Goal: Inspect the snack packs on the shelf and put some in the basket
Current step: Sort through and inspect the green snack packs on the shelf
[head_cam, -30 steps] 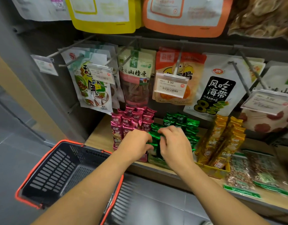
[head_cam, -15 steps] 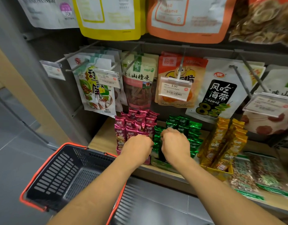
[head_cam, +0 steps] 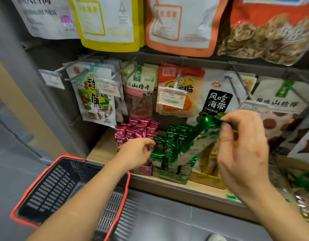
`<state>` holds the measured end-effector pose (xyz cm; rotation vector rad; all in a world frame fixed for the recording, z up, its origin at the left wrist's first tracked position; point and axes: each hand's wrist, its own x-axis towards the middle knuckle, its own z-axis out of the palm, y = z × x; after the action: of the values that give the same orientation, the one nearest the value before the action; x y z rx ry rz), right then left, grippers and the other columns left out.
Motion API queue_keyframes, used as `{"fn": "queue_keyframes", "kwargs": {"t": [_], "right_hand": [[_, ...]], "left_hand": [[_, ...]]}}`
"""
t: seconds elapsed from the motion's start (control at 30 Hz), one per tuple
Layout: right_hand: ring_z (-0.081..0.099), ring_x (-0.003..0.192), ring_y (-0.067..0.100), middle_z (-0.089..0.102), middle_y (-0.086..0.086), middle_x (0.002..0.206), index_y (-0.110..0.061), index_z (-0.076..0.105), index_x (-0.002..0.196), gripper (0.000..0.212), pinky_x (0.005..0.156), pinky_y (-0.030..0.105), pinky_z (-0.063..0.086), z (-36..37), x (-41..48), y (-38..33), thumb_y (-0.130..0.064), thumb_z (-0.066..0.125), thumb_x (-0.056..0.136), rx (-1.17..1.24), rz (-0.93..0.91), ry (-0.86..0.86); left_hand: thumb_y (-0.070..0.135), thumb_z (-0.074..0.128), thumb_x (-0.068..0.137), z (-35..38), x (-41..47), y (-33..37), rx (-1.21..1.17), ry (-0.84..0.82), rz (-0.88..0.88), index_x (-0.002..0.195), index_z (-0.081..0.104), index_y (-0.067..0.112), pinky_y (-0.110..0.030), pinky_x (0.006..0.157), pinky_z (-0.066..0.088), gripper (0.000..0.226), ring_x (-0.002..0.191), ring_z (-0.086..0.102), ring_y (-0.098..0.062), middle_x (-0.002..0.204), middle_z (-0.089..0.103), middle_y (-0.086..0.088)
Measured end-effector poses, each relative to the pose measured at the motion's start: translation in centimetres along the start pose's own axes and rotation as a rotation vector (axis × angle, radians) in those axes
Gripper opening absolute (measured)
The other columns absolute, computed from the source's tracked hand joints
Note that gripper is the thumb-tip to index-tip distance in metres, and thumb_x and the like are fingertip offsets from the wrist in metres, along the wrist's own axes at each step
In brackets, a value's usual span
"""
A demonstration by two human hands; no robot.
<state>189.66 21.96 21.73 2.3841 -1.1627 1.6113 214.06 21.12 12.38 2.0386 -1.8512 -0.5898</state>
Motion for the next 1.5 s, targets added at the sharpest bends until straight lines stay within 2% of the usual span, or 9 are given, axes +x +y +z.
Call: {"fn": "queue_keyframes", "kwargs": {"t": [0.13,0.3,0.43,0.5,0.67,0.87,0.97,1.13,1.5], "right_hand": [[0.042,0.075,0.003,0.051,-0.004,0.085,-0.019,0.053,0.092,0.013,0.074,0.007,0.035,-0.2,-0.8,0.8,-0.007,0.05,0.096,0.154,0.226,-0.164],[0.059,0.074,0.029,0.063,0.011,0.085,-0.021,0.058,0.091,0.013,0.068,0.048,0.054,1.3,-2.1,0.1,-0.012,0.052,0.098,0.53,0.619,-0.377],[0.066,0.075,0.012,0.069,-0.004,0.078,-0.014,0.063,0.09,0.013,0.071,0.032,0.059,1.6,-2.3,-1.3,-0.003,0.057,0.094,0.84,0.786,-0.343],[0.065,0.082,0.009,0.066,-0.003,0.089,-0.014,0.062,0.101,0.011,0.073,0.024,0.057,1.7,-2.7,-1.7,-0.012,0.061,0.091,0.903,0.791,-0.356],[0.06,0.107,-0.002,0.059,-0.021,0.12,-0.038,0.037,0.139,0.068,0.085,0.017,0.05,2.8,-4.8,-2.7,-0.065,0.052,0.078,0.723,0.627,-0.814],[0.061,0.099,0.011,0.065,-0.01,0.107,-0.044,0.041,0.129,0.039,0.093,0.041,0.049,3.5,-5.6,-2.9,-0.049,0.056,0.093,0.651,0.467,-0.857],[0.063,0.085,0.017,0.064,-0.006,0.096,-0.039,0.045,0.12,0.031,0.084,0.048,0.052,3.4,-5.5,-3.1,-0.047,0.057,0.092,0.701,0.476,-0.881],[0.07,0.06,0.032,0.059,0.002,0.098,-0.034,0.044,0.112,0.026,0.056,0.038,0.057,3.7,-5.8,-3.1,-0.034,0.061,0.093,0.881,0.634,-0.918],[0.055,0.063,0.008,0.06,-0.008,0.075,-0.039,0.037,0.115,0.029,0.052,0.027,0.037,3.9,-7.2,-2.6,-0.06,0.039,0.094,0.352,0.374,-0.746]], "left_hand": [[0.023,0.061,0.094,-2.9,-2.1,2.5,-0.305,0.012,0.048,0.101,0.075,0.027,-0.021,0.059,0.045,0.016,0.057,0.059,-0.004,0.072,0.07,0.008],[0.035,0.066,0.085,-3.0,-6.1,6.9,-0.76,-0.238,0.242,0.115,0.064,0.033,-0.021,0.073,0.056,0.029,0.093,0.069,-0.005,0.104,0.074,0.009],[0.02,0.082,0.074,-2.0,-6.5,7.3,-0.822,-0.214,0.194,0.131,0.054,0.024,-0.045,0.09,0.056,0.063,0.105,0.067,-0.026,0.109,0.072,-0.008],[0.015,0.085,0.071,-1.9,-6.6,7.1,-0.837,-0.187,0.224,0.125,0.058,0.024,-0.039,0.085,0.057,0.061,0.096,0.069,-0.018,0.102,0.074,-0.003],[0.016,0.084,0.071,-2.2,-6.4,7.2,-0.999,0.054,0.192,0.093,0.063,0.023,-0.017,0.067,0.052,0.032,0.076,0.065,-0.001,0.08,0.07,0.011],[0.016,0.078,0.069,-4.0,-6.1,5.6,-1.24,0.059,0.123,0.091,0.067,0.015,-0.031,0.066,0.057,0.024,0.072,0.066,-0.018,0.08,0.069,-0.003],[0.021,0.078,0.072,-4.9,-5.9,4.9,-1.329,0.085,0.107,0.097,0.067,0.008,-0.021,0.057,0.054,0.03,0.066,0.066,-0.012,0.077,0.069,-0.002],[0.022,0.065,0.074,-4.8,-5.9,4.8,-1.397,0.12,0.061,0.096,0.067,0.009,-0.014,0.049,0.047,0.025,0.061,0.063,-0.006,0.074,0.069,0.001],[0.015,0.067,0.086,-4.9,-5.5,3.8,-1.048,0.191,0.05,0.074,0.073,0.025,-0.025,0.066,0.055,0.016,0.075,0.067,-0.009,0.077,0.07,0.003]]}}
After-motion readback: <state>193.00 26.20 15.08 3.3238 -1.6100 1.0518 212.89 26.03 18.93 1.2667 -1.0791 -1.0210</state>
